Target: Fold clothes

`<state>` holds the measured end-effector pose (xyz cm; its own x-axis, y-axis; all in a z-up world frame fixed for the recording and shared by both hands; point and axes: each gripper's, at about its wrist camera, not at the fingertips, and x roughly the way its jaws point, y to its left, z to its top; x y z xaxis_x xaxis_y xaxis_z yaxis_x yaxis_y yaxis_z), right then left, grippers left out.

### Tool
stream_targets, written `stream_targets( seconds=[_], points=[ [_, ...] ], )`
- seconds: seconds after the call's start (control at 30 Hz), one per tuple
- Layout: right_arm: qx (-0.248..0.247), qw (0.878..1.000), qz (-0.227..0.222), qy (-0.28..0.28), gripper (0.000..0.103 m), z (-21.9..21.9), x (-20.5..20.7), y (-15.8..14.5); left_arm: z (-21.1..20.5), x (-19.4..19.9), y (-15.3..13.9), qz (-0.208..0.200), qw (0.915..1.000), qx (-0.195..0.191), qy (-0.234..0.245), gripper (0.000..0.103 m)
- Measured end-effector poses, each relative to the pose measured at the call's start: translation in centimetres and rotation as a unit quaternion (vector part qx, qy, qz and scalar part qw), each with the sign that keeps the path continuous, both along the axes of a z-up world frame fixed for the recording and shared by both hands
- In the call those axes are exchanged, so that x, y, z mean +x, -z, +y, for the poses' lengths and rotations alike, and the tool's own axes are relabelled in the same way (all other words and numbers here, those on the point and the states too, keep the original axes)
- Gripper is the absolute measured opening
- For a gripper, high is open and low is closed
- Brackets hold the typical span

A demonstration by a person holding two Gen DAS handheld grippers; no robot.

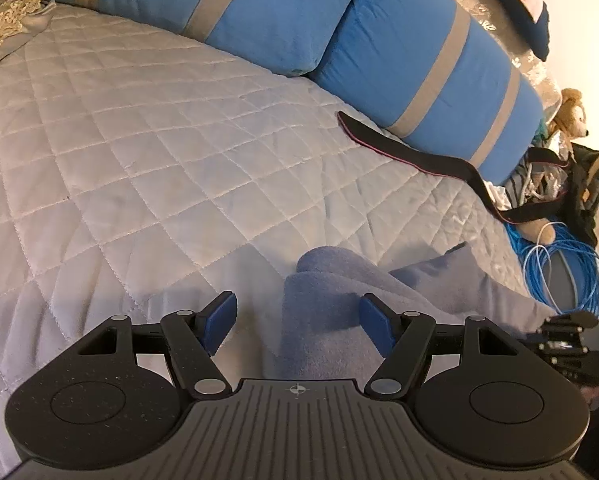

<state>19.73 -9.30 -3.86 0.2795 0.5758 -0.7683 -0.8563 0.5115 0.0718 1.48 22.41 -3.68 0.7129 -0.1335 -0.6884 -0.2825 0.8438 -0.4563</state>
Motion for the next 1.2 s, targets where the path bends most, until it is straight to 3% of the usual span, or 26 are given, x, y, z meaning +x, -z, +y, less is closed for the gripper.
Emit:
stream_targets(
  seconds=[0.17,0.27,0.3,0.43,0.5,0.67,1.03,1.1,1.13,1.2],
  points=[
    [-0.008,1.0,-0.012,0.016,0.005,0.1,0.3,0.0,0.9,-0.3,0.1,-0.009,0.9994,-0.033,-0.011,0.067],
    [-0.025,0.999,0.0,0.028,0.01,0.2,0.6,0.5,1.7,-0.5,0.4,-0.013,0.9969,-0.076,-0.014,0.067],
    [-0.034,0.999,0.002,0.04,0.032,0.2,0.7,0.6,1.9,-0.5,0.7,-0.012,0.9956,-0.092,-0.012,0.067],
    [-0.046,0.996,-0.007,0.076,0.053,-0.4,1.1,0.7,2.3,-0.2,2.1,0.006,0.9894,-0.145,0.01,0.066],
    [-0.045,0.995,-0.023,0.09,0.072,-0.7,1.1,0.2,2.6,0.2,2.8,0.013,0.9849,-0.171,0.026,0.065],
    [-0.024,0.993,-0.04,0.106,0.075,-1.3,0.8,-1.1,4.1,0.1,4.9,0.017,0.9629,-0.265,0.05,0.065],
    [0.015,0.992,-0.057,0.11,0.077,-1.1,0.0,-3.3,3.2,2.1,6.4,0.007,0.9538,-0.285,0.096,0.064],
    [0.019,0.992,-0.056,0.114,0.077,-1.2,0.0,-3.4,3.1,1.9,7.0,0.012,0.955,-0.282,0.09,0.049],
    [0.019,0.992,-0.056,0.116,0.077,-1.3,0.0,-3.4,3.0,1.8,7.3,0.014,0.9556,-0.281,0.087,0.024],
    [0.018,0.991,-0.056,0.119,0.078,-1.4,-0.1,-3.3,2.8,1.6,7.3,0.016,0.9592,-0.271,0.081,0.018]
  ],
)
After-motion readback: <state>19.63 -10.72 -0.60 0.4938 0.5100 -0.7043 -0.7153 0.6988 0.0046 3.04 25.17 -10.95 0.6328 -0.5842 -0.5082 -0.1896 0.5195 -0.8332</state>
